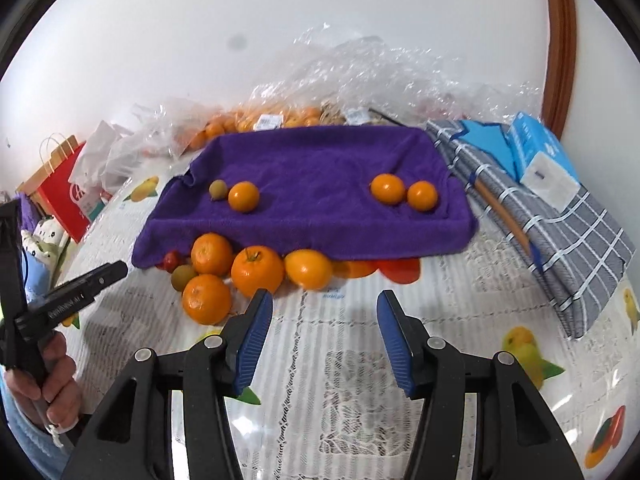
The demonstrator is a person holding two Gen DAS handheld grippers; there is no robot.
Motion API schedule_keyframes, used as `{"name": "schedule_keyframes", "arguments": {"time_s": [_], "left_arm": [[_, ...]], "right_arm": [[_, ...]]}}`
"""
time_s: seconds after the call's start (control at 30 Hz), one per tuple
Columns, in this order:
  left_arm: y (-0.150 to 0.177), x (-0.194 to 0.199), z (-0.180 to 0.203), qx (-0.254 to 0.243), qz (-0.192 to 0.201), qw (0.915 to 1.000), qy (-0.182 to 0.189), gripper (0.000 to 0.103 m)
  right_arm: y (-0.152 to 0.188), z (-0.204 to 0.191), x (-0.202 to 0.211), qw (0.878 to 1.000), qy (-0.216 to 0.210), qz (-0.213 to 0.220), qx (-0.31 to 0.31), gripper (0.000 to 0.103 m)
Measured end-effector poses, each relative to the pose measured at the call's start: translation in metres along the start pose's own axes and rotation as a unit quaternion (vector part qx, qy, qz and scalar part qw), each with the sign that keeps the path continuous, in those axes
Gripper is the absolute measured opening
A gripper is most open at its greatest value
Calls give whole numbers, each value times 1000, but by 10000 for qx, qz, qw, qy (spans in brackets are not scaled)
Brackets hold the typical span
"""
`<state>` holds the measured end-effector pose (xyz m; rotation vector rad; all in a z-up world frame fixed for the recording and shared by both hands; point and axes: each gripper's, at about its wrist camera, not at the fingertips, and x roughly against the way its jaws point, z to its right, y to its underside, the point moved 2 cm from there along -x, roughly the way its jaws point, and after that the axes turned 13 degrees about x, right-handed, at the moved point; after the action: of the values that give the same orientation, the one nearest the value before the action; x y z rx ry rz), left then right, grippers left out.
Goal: Organize fruits
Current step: 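Grasp a large orange beside the towel with the right gripper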
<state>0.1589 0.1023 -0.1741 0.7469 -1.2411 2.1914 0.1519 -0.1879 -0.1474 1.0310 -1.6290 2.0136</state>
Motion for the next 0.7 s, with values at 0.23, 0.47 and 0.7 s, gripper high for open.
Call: {"name": "schedule_keyframes", "arguments": {"time_s": [0.23,0.47,0.7], "left_arm": [[-3,-2,-16,430,-53,9990,53,33],[-5,-14,-26,888,-395,9945,380,33],[-2,-13,-20,765,-358,9958,349,33]], "right_arm": [[-5,-5,-30,9998,-59,-129,151,54],[-10,-1,-58,9990,3,-298,340,52],[-15,4,-71,9981,-240,-345,459,51]]}}
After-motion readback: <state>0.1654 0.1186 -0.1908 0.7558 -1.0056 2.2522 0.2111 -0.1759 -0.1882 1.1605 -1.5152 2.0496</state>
